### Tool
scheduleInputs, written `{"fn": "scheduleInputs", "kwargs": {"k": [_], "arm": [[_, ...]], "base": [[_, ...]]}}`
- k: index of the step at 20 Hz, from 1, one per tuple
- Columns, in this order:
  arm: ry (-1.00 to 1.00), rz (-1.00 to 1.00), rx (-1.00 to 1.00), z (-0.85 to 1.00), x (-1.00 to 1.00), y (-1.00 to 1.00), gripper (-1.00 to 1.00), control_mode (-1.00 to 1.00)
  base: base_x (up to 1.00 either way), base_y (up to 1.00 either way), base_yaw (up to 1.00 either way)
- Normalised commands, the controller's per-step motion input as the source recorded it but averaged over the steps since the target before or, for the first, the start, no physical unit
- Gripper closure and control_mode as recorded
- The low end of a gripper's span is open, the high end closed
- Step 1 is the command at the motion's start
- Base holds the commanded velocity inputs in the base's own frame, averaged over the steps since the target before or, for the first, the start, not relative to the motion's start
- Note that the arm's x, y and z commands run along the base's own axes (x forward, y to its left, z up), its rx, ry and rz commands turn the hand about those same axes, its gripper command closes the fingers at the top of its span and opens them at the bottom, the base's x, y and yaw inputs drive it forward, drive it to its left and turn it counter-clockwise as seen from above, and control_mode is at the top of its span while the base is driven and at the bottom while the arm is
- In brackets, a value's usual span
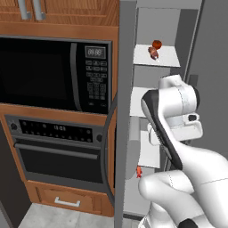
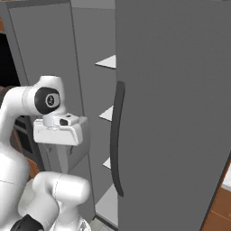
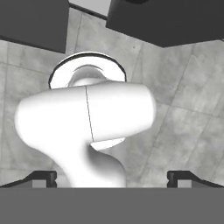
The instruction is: Store the kebab skewer in the freezer for long-term storage. Close the freezer door after placing the cooked food.
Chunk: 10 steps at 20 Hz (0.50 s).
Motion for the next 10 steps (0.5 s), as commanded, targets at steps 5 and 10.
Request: {"fn": "scheduleInputs", "kwargs": {"k": [5,10], "arm": [[-0.06,0.0,0.12,-0.3,0.0,0.0,-1.0,-1.0],[-0.01,0.0,0.06,-0.27,0.0,0.0,-1.0,-1.0]], "base": [[0.0,0.0,0.0],[0.0,0.0,0.0]]}}
